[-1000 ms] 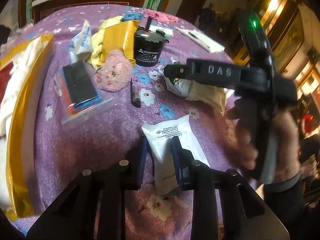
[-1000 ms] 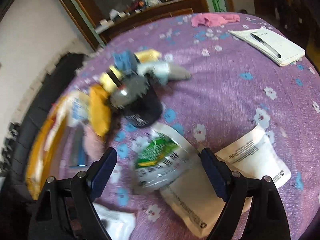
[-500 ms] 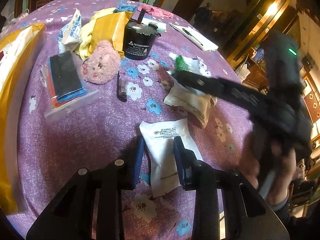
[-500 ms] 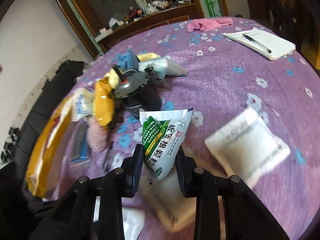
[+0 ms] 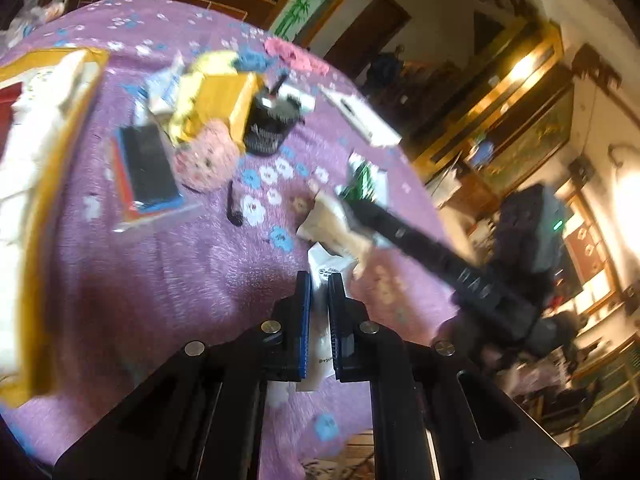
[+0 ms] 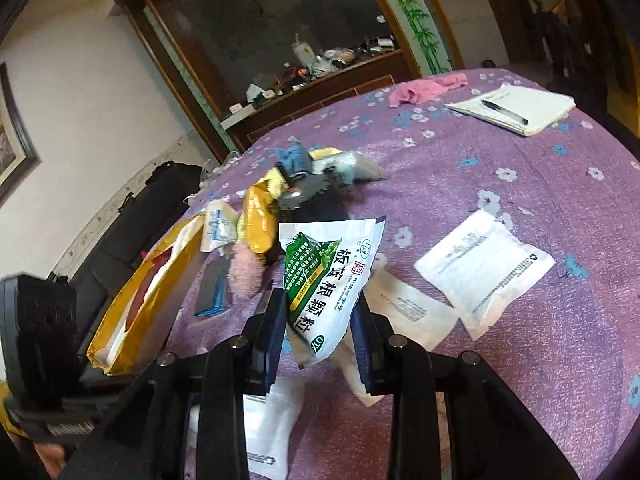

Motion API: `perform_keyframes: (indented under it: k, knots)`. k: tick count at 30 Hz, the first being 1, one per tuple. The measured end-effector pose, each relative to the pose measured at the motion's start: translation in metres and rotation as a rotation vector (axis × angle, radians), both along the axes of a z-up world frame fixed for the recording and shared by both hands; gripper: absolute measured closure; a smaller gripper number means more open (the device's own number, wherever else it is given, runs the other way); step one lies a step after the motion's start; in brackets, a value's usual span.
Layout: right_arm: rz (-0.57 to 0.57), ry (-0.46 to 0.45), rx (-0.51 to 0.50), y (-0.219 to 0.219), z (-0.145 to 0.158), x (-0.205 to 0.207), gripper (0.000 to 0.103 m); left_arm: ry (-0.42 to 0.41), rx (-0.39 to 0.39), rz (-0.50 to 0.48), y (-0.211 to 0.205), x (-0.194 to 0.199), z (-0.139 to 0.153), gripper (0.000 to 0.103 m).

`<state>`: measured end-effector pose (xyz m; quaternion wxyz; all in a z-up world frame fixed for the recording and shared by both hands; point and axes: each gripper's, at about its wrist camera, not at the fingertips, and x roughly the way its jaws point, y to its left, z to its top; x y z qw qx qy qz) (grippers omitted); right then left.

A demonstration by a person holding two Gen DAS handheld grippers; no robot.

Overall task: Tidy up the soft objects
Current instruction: 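Carry both items to the yellow-rimmed box and release them inside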

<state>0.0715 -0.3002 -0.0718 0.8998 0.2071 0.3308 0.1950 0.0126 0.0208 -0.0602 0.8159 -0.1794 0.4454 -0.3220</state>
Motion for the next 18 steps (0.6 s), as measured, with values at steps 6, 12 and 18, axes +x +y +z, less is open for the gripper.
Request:
perform_keyframes:
  k: [6, 12, 18]
  knots:
    - [0.12, -0.06, 0.028, 0.041, 0.028, -0.012, 0.072, -0.057, -0.088, 0.114, 0.076, -0.022, 0.043, 0.096]
    - [0.298, -0.086, 0.038, 0.109, 0.045, -0.01, 0.072, -0.114, -0.05, 0.276, 0.161, -0.031, 0.074, 0.096]
    - [0.453, -0.067, -0.03, 0.192, 0.05, -0.002, 0.072, -0.064, 0.05, 0.378, 0.208, -0.013, 0.052, 0.095]
